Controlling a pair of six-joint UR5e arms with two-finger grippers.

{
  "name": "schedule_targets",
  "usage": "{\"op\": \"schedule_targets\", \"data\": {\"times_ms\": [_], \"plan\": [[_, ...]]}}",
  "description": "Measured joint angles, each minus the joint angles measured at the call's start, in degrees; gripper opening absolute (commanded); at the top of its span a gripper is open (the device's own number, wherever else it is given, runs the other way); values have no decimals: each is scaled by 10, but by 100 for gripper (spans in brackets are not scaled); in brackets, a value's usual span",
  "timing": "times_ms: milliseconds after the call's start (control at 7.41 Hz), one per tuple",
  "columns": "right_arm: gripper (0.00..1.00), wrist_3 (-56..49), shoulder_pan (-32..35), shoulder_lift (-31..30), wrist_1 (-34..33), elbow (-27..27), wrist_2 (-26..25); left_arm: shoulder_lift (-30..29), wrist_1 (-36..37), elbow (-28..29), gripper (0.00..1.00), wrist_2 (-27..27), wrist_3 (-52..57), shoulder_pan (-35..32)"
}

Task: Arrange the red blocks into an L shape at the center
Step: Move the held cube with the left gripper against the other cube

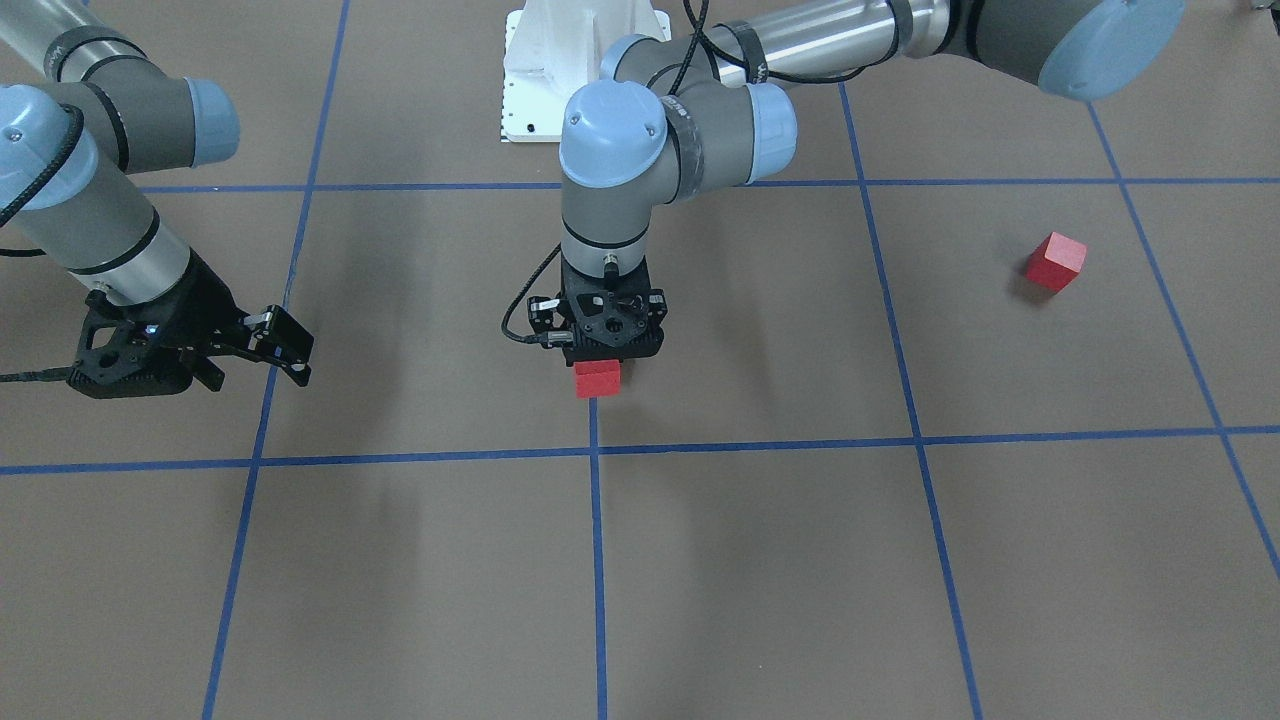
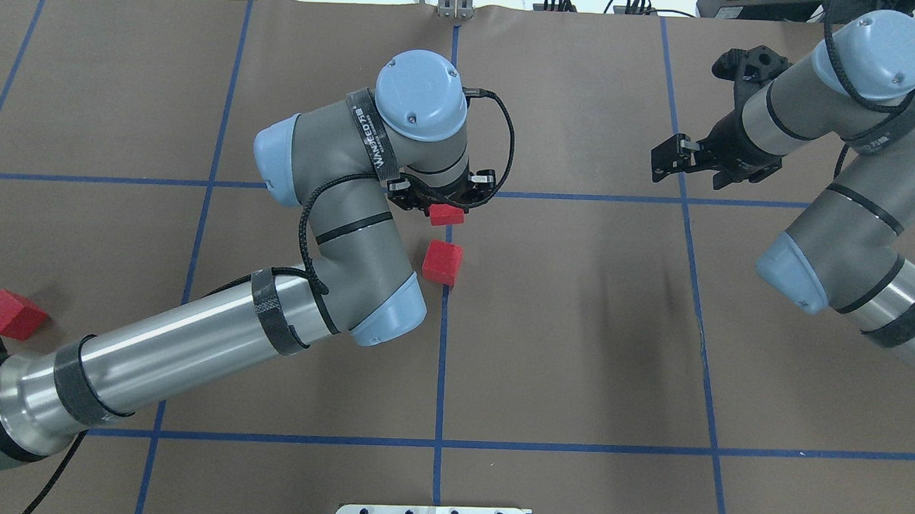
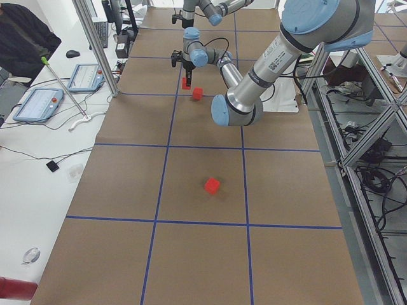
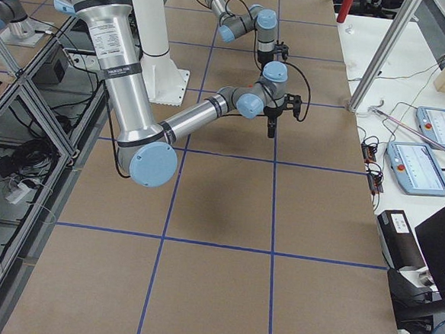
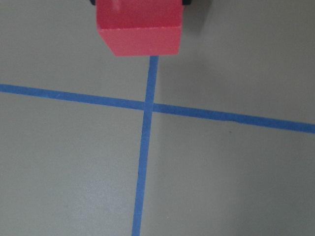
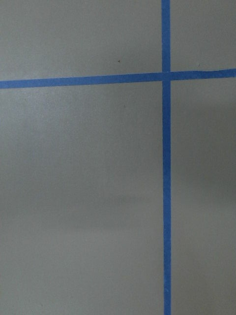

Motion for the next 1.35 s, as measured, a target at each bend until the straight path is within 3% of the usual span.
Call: {"op": "schedule_targets", "data": {"times_ms": [540,1350], "plan": [[100,0,0,-3,0,2,0,-18,-6,47,0,5,24,7],[100,3,-1,-5,1,3,-1,-18,-1,54,0,2,24,24]]}}
